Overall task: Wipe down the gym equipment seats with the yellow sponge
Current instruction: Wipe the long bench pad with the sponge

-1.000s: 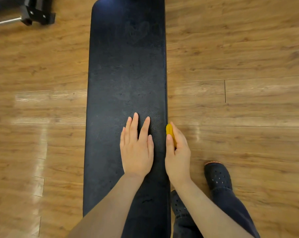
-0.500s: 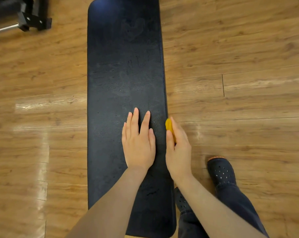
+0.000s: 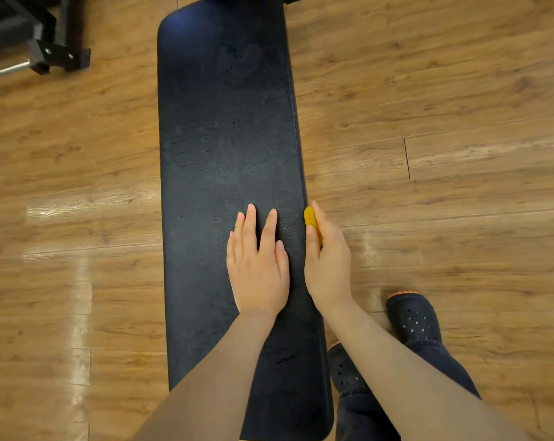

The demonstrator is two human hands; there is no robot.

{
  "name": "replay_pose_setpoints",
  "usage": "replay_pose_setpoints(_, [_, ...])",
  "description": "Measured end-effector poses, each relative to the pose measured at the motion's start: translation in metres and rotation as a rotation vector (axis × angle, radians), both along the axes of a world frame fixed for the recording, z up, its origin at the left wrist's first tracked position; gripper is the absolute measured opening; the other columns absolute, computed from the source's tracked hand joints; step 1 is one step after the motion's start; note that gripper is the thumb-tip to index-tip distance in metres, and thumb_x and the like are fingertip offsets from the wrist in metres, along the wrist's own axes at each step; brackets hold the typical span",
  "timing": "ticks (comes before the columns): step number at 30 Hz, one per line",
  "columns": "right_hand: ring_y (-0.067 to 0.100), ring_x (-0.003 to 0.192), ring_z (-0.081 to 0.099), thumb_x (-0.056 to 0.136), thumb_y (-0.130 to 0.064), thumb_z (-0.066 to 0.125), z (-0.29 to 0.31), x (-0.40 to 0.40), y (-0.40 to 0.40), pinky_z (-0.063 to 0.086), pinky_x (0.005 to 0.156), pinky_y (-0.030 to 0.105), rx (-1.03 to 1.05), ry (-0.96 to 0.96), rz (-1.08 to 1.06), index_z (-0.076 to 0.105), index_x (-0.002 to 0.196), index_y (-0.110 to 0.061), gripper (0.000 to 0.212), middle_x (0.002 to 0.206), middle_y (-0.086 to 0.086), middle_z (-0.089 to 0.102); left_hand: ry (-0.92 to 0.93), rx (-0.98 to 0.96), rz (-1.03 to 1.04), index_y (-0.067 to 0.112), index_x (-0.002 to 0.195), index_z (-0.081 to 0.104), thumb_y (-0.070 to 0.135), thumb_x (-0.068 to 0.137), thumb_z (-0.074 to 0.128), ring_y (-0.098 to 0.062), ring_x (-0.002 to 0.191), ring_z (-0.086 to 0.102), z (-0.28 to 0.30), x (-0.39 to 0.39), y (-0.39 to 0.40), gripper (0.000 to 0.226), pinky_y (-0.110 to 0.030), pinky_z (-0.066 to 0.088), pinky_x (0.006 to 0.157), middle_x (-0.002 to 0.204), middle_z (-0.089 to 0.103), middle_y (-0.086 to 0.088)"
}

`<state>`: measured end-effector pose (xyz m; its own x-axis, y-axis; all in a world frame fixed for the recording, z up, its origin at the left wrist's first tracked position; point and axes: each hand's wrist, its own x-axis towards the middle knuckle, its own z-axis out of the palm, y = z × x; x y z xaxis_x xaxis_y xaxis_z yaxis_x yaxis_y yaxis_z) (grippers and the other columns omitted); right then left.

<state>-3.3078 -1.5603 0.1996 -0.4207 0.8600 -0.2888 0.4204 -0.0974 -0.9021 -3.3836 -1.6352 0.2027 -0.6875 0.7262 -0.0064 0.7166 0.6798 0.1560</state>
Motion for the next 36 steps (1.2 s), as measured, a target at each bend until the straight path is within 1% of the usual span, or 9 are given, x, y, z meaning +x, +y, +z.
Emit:
replay_pose_setpoints(2, [0.004,0.133,0.039,0.102,-0.017,0.042,-0.001,0.005,-0.014,0.03,0.109,0.015,0.026,-0.018,0.004,0.037,0.145,-0.026,0.045,0.145,-0.001,0.045,0.001,0.004,-0.003,0.023,0.146,0.038,0.03,0.1,0.03,-0.023,0.147,0.018,-0.001,0.0,0.0,0.048,-0.041,0.017,0.119,0.157,0.027,-0.007])
replay_pose_setpoints(4, [0.002,0.135,0.035,0.101,-0.017,0.042,0.002,0.015,-0.032,0.026,0.107,0.012,0.057,-0.024,0.009,0.033,0.144,-0.034,0.047,0.149,-0.002,0.04,0.004,0.008,-0.002,0.023,0.146,0.038,0.03,0.1,0.029,-0.023,0.147,0.018,-0.002,-0.001,-0.001,0.048,-0.041,0.017,0.119,0.157,0.027,-0.007])
replay_pose_setpoints(9, [0.006,0.136,0.035,0.1,-0.017,0.043,0.004,0.037,-0.059,0.033,0.109,0.025,0.101,-0.051,0.021,0.027,0.142,-0.042,0.051,0.151,-0.005,0.037,0.007,0.012,-0.007,0.022,0.146,0.038,0.03,0.1,0.027,-0.024,0.146,0.02,-0.002,-0.001,-0.001,0.048,-0.043,0.02,0.118,0.157,0.027,-0.007])
replay_pose_setpoints(15, [0.005,0.137,0.033,0.101,-0.018,0.044,0.01,0.057,-0.067,0.03,0.11,0.021,0.058,-0.092,0.119,0.024,0.141,-0.041,0.05,0.15,-0.006,0.036,0.001,0.017,-0.002,0.022,0.146,0.038,0.031,0.1,0.026,-0.025,0.146,0.021,-0.002,0.0,-0.001,0.049,-0.043,0.02,0.118,0.156,0.028,-0.008])
replay_pose_setpoints(21, [0.0,0.131,0.034,0.101,-0.021,0.044,0.01,0.068,-0.048,0.022,0.104,0.005,0.061,-0.098,0.263,0.034,0.148,-0.026,0.049,0.147,-0.003,0.041,-0.048,0.014,-0.007,0.021,0.145,0.04,0.033,0.099,0.024,-0.027,0.145,0.022,0.002,-0.003,-0.001,0.05,-0.045,0.024,0.117,0.155,0.031,-0.01])
replay_pose_setpoints(24, [0.005,0.131,0.04,0.101,-0.02,0.044,0.01,0.066,-0.05,0.026,0.103,0.008,0.052,-0.082,0.244,0.034,0.148,-0.027,0.048,0.145,0.0,0.043,-0.109,0.032,-0.028,0.021,0.143,0.043,0.032,0.1,0.029,-0.027,0.145,0.023,0.01,0.005,-0.016,0.047,-0.044,0.027,0.116,0.155,0.032,-0.01])
replay_pose_setpoints(28, [0.004,0.13,0.041,0.102,-0.021,0.041,0.01,0.068,-0.058,0.026,0.099,0.001,0.02,-0.062,0.213,0.034,0.147,-0.029,0.047,0.145,-0.001,0.042,-0.111,-0.025,-0.053,0.023,0.144,0.043,0.027,0.1,0.038,-0.023,0.146,0.021,0.015,0.041,-0.07,0.044,-0.043,0.023,0.116,0.156,0.029,-0.007])
replay_pose_setpoints(32, [-0.002,0.123,0.042,0.102,-0.018,0.041,0.01,0.084,-0.08,0.028,0.096,0.0,0.039,-0.05,0.183,0.036,0.146,-0.031,0.046,0.142,-0.004,0.043,-0.073,-0.083,0.008,0.026,0.145,0.036,0.032,0.102,0.032,-0.025,0.146,0.021,0.009,0.075,-0.11,0.044,-0.046,0.022,0.116,0.156,0.029,-0.008])
replay_pose_setpoints(36, [-0.008,0.123,0.039,0.101,-0.023,0.039,0.009,0.116,-0.126,0.025,0.094,-0.004,0.002,-0.086,0.141,0.028,0.142,-0.045,0.047,0.142,-0.01,0.041,-0.044,-0.093,0.042,0.027,0.145,0.036,0.037,0.101,0.025,-0.025,0.145,0.023,0.007,0.083,-0.11,0.047,-0.044,0.021,0.116,0.156,0.03,-0.008])
